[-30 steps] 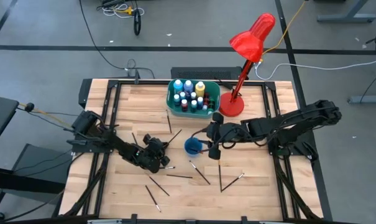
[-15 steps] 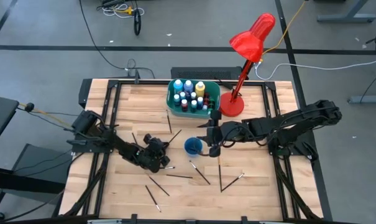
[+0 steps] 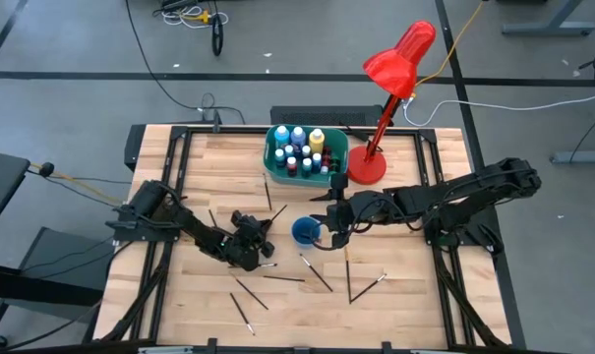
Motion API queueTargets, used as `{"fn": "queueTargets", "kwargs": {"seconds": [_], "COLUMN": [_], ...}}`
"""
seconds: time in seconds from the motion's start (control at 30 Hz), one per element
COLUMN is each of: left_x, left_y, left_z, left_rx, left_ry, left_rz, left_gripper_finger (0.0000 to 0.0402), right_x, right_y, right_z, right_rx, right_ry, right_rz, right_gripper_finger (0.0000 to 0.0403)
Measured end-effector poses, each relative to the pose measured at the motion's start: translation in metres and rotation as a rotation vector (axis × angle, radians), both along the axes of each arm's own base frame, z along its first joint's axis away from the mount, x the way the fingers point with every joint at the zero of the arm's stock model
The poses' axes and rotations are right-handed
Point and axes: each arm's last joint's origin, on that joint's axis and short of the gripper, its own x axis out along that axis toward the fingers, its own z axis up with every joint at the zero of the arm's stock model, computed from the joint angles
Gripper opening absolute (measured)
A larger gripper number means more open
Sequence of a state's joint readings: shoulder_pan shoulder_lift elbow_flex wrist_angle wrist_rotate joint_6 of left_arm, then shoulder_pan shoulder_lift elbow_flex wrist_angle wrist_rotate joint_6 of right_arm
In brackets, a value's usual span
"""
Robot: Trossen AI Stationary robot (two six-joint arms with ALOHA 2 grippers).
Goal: Pick & Place Paint Supplies
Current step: Put the gold paint brush into the blue cup
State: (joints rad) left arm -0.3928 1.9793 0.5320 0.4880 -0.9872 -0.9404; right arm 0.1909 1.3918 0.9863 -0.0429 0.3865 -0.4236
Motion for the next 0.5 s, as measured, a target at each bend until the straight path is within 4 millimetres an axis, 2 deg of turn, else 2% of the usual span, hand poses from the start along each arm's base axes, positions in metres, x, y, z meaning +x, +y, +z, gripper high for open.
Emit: {"fn": "queueTargets", "kwargs": {"seconds": [0.2, 0.4, 0.5], "left_x": [-0.001, 0.0, 0.003], "left_y": [-0.003, -0.003, -0.006], "left_z": [0.0, 0.001, 0.013], "left_rx": [-0.012, -0.009, -0.022], "left_ry": [-0.01, -0.014, -0.003], "left_rz": [-0.005, -0.016, -0.084], "left_gripper_finger": [0.0017, 0.0016, 0.0015], "right_x": [0.0, -0.001, -0.001], "right_y": [-0.002, -0.003, -0.003], "right_z": [0.0, 0.001, 0.001], "right_rx": [-0.031, -0.048, -0.047], "right_ry": [-0.003, -0.008, -0.008], "right_rz": [-0.046, -0.087, -0.086], "right_gripper_finger": [0.0201, 0.0201, 0.0201]}}
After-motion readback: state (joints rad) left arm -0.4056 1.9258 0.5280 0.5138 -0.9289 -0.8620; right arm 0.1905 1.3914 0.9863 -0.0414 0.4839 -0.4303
